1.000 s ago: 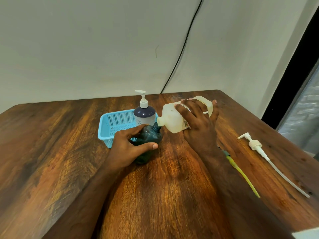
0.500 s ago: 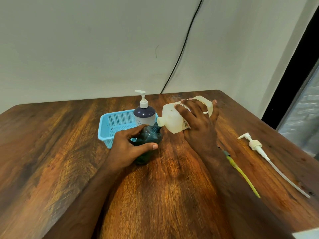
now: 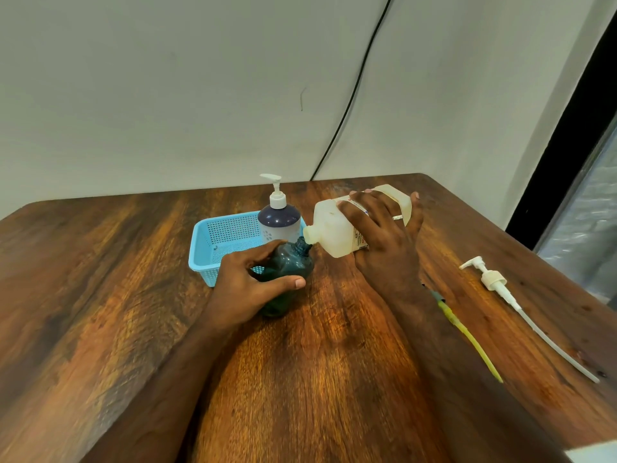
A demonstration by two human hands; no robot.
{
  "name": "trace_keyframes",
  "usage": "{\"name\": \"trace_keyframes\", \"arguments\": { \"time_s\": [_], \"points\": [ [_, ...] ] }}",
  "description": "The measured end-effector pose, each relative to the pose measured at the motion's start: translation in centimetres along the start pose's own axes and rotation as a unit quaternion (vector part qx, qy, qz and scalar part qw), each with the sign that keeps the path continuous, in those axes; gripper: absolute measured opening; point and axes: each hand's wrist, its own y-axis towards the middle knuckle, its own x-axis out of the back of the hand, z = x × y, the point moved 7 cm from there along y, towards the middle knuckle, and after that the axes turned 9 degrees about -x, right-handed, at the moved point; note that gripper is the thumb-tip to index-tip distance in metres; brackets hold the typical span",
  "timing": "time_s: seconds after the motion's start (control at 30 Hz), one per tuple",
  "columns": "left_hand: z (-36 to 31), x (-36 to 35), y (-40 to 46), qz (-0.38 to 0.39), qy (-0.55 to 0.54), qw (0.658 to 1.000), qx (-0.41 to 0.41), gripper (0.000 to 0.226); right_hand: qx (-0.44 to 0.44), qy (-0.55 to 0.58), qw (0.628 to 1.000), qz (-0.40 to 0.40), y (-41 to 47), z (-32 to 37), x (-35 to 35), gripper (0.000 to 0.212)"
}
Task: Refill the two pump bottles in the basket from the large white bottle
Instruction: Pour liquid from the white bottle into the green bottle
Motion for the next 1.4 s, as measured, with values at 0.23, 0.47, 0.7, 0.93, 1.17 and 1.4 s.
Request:
{"name": "trace_keyframes", "arguments": {
  "time_s": [0.23,0.47,0.7,0.93,1.17,1.4],
  "points": [
    [0.22,0.01,-0.03,-0.001,0.004,1.000,0.005,0.064,-0.002,0.002,1.000,0.001,-0.09,0.14,0.01,0.071],
    [0.23,0.00,-0.10,-0.001,0.000,1.000,0.007,0.068,0.001,-0.001,1.000,0.002,-0.06,0.18,0.02,0.069],
    [0.23,0.01,-0.09,-0.007,0.001,1.000,0.016,0.067,0.001,-0.005,1.000,-0.001,-0.05,0.25,0.29,0.069],
    [0.18,0.08,-0.15,-0.002,0.008,1.000,0.010,0.073,-0.005,-0.006,1.000,0.002,-0.08,0.22,0.25,0.071],
    [-0.25,-0.07,-0.15,0.000,0.001,1.000,0.012,0.054,-0.011,-0.003,1.000,0.009,-0.08,0.08,0.07,0.072],
    [-0.28,-0.06,-0.19,-0.002,0.001,1.000,0.011,0.064,-0.005,-0.005,1.000,0.007,-0.09,0.09,0.01,0.072]
  ]
}}
